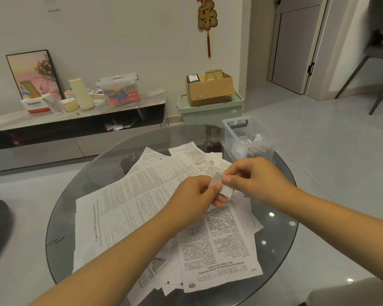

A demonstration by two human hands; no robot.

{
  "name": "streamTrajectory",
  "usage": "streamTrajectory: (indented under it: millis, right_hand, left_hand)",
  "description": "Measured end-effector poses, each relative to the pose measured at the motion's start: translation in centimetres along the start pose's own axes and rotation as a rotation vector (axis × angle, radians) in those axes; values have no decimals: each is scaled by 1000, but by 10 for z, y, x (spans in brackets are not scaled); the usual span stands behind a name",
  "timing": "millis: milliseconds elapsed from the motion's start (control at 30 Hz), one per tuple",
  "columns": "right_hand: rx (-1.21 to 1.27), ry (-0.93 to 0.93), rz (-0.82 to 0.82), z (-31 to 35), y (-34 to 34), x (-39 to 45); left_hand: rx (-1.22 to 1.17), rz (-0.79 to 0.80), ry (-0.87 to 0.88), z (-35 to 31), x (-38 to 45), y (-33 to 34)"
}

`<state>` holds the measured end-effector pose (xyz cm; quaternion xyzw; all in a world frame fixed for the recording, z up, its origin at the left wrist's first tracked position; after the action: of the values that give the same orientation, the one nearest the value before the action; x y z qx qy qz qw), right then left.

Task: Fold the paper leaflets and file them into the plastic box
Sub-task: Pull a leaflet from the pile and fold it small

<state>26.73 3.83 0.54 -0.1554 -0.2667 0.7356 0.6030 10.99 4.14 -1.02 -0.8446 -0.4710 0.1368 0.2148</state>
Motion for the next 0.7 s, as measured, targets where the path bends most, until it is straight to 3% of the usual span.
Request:
streamTrajectory:
  millis: [133, 400, 600, 700]
  right_hand:
    - [31, -9, 10, 1, 1, 0]
    - [-76, -2, 44, 2, 0, -1]
    - [-469, 148, 22, -21, -20, 9]
    - [-535, 278, 57, -47, -32, 16]
  left_hand:
    - [-107, -2, -46, 2, -1, -1]
    - [-27, -6, -101, 1, 3, -3]
    - [443, 6, -81, 6, 1, -1]
    - [577, 76, -97, 8, 0, -5]
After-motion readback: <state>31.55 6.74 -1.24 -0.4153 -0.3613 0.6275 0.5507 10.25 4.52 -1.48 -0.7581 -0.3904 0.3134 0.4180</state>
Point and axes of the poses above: each hand's wrist, its own x-axis towards the middle knuckle, its own y-axis out of the palm, z = x × y, the point moved 2 cm from there along x, towards the middle knuckle, and after that the axes turned 8 degrees about z, right-handed, at the moved point
